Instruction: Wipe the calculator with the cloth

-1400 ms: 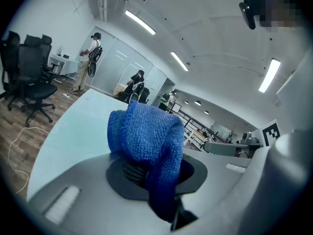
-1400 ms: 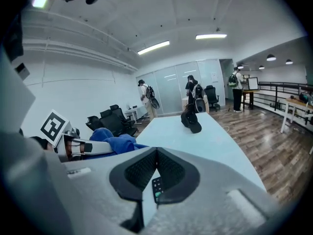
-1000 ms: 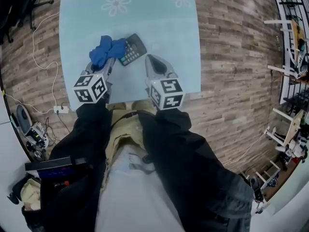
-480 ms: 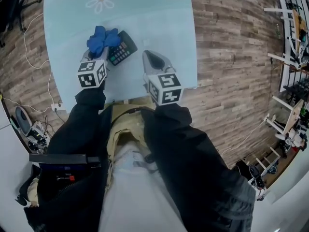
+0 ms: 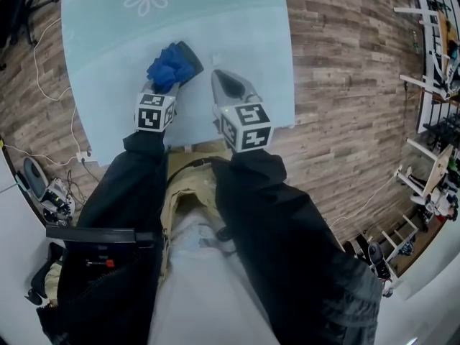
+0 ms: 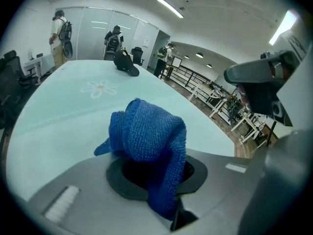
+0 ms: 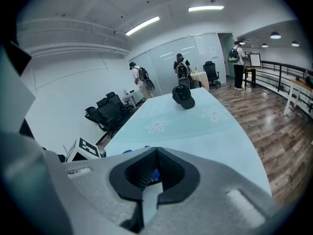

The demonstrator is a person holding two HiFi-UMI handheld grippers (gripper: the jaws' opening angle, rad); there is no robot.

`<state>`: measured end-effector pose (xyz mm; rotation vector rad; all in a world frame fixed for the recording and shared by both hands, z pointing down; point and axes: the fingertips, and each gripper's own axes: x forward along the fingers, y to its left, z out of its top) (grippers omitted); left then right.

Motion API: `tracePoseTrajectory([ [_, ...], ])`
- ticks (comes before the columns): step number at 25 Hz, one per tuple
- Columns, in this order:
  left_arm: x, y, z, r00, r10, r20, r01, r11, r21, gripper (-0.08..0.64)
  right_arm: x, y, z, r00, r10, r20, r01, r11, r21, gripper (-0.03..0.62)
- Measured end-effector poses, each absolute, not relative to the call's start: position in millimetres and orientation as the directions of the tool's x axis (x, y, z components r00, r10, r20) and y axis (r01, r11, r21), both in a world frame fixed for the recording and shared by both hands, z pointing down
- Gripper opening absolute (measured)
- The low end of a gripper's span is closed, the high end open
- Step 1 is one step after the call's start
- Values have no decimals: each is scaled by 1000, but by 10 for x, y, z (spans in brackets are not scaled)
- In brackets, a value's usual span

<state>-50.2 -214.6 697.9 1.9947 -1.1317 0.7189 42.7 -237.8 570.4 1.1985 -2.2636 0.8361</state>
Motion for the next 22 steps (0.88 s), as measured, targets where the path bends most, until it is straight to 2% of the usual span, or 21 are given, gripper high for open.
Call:
tracePoseTrajectory([
  [9, -275, -1818, 7016, 553, -386, 738, -819, -412, 398, 78, 452, -2306, 5746, -521, -576, 630, -849, 430, -309, -2],
  [15, -160, -1490, 6923, 659, -271, 702, -735, -431, 523, 78, 521, -2204, 5751, -516, -583, 627, -853, 417, -313, -2],
  [19, -245, -1462, 6679, 703, -285, 652, -702, -423, 573, 78, 585, -2203, 5741, -511, -591, 624, -857, 405, -318, -2],
  [22, -421, -1580, 6458, 729, -343, 593, -685, -383, 620, 78, 599, -2243, 5729, -508, -596, 622, -859, 400, -318, -2],
])
